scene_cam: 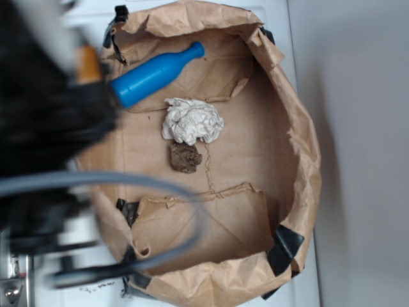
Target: Grab the white paper.
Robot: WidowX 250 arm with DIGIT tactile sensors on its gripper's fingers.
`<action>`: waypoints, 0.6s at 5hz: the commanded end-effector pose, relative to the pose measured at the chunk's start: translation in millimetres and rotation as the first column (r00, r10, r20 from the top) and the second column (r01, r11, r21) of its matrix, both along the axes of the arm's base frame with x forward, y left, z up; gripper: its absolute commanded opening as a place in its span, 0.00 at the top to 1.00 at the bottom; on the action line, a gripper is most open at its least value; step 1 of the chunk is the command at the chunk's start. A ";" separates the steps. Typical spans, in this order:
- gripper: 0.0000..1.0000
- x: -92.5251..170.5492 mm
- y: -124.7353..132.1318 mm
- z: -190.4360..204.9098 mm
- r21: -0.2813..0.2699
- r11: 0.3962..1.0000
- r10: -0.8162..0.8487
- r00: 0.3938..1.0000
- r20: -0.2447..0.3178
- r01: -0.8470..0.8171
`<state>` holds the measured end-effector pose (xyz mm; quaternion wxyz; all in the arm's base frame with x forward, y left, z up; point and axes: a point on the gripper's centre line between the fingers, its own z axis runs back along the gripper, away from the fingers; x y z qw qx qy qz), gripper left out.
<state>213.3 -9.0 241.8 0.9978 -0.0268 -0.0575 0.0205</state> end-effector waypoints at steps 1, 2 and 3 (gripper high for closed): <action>0.00 73.6 12.1 -33.8 0.030 0.954 -0.298 0.947 0.123 0.297; 0.00 71.2 6.2 -74.1 0.080 0.866 -0.500 0.857 0.126 0.494; 0.00 59.9 8.0 -95.0 -0.002 0.770 -0.637 0.769 0.050 0.638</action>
